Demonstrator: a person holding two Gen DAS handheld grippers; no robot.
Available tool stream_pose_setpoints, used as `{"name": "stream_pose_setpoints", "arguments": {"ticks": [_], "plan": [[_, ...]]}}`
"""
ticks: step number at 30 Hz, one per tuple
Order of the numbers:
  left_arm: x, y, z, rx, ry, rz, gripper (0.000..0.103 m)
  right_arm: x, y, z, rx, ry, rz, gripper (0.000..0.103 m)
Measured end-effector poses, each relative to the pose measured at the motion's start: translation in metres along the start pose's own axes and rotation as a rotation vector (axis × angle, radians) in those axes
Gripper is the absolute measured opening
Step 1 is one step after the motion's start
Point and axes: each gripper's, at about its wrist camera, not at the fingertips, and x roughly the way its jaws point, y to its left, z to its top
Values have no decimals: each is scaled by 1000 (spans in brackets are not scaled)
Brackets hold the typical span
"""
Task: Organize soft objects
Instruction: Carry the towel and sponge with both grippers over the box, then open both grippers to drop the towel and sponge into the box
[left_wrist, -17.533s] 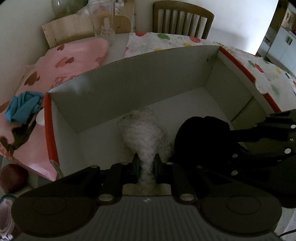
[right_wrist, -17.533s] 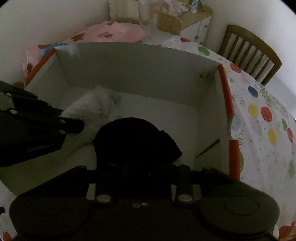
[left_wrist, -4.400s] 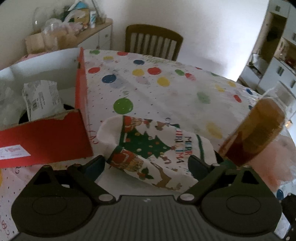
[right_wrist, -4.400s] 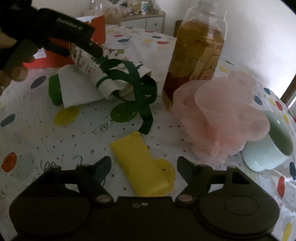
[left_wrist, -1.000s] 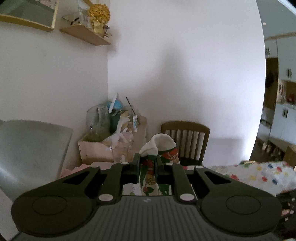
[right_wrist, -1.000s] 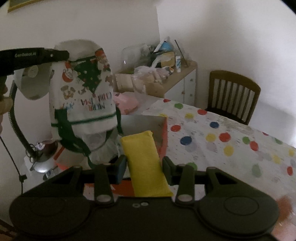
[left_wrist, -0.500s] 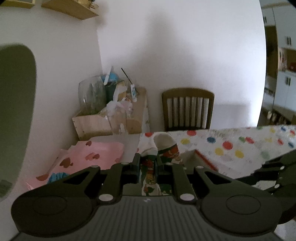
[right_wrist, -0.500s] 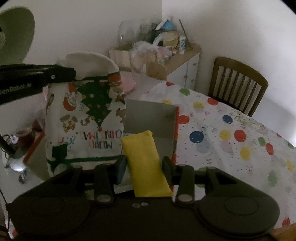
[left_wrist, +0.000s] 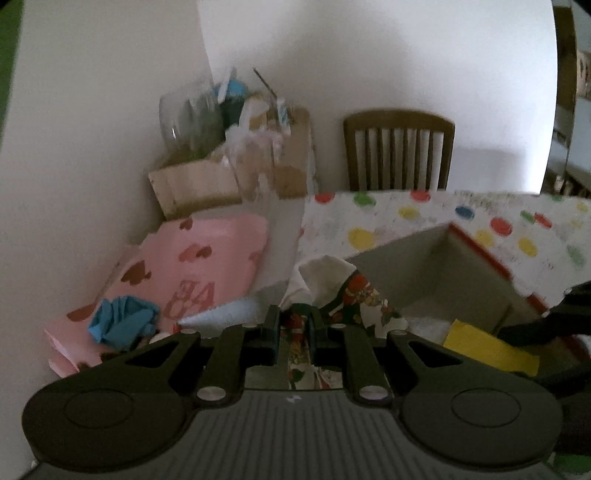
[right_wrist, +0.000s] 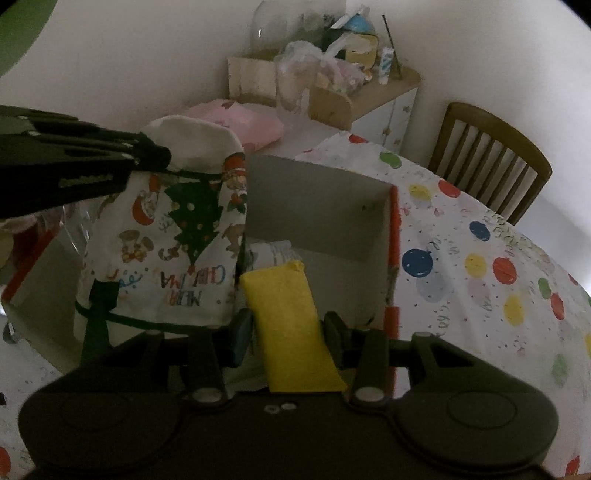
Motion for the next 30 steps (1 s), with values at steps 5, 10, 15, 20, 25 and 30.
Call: {"name": "stream_pose_setpoints", "arguments": {"ticks": [5,10,15,20,25,30], "plan": [[17,4,-8,15,63,9,14,10,5,-1,-7,26,-6,40],[25,4,-13,33,109,15,14,12,7,-2,-13,27,-9,40],[22,4,-15,30,114,18,15,9,8,0,-15,17,-8,42],[22,6,-16,15,141,-2,28,7,7,1,-10,33,-11,45],[13,7,-22,-4,124,-39,71,0,6,-1,13,34,-4,52],[-1,5,-22,-14,112,-82,72,-10,6,-2,21,26,-7,59]]}}
